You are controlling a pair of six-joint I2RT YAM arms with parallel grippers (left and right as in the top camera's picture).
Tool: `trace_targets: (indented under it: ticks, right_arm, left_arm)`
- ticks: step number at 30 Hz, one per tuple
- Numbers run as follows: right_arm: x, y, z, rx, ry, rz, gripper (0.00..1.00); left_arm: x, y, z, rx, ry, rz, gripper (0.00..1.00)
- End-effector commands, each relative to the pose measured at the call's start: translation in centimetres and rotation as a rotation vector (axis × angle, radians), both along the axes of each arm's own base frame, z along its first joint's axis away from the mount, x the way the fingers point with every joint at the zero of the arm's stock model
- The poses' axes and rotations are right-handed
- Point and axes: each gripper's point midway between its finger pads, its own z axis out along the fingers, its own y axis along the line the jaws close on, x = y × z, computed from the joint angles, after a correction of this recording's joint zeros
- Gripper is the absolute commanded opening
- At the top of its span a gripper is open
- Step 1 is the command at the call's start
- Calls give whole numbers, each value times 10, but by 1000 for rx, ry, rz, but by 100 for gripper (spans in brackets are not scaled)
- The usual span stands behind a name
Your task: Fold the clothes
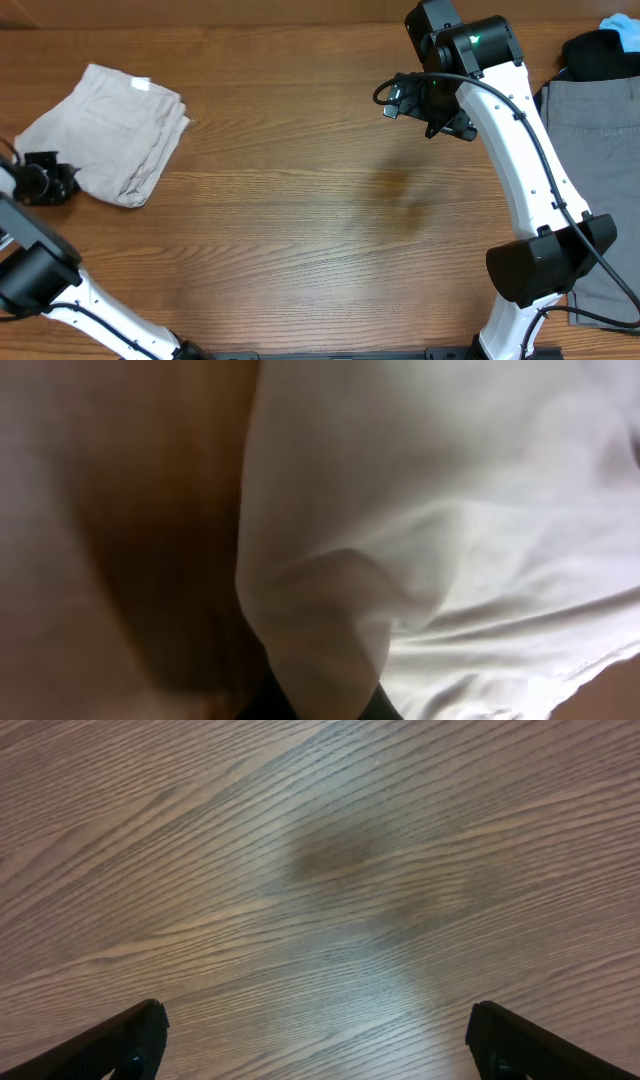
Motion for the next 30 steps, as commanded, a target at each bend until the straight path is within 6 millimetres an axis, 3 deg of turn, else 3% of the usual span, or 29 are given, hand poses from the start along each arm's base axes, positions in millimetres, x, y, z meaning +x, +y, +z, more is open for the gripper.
trace_targets:
  ticks: [1,7,18,25,27,30]
  right_arm:
    - [3,-3,13,-2,-45,-6,100]
    - [7,4,14,34,-59,0,100]
    - [0,3,12,32,-32,2,100]
    - [-4,1,11,26,-14,2,100]
    - [-4,1,11,26,-14,2,100]
    - [-6,1,11,23,-8,2,100]
  left_arm:
    - [-14,2,-14,-110,59,149,4]
    - [-5,-29,-10,-226,65,151,4]
    - [47,-103,-13,-229,122,128,5]
    - [89,-126,-8,-165,51,143,4]
    - [90,-130,-9,-157,55,131,4]
    - [69,-116,-17,-126,134,172,4]
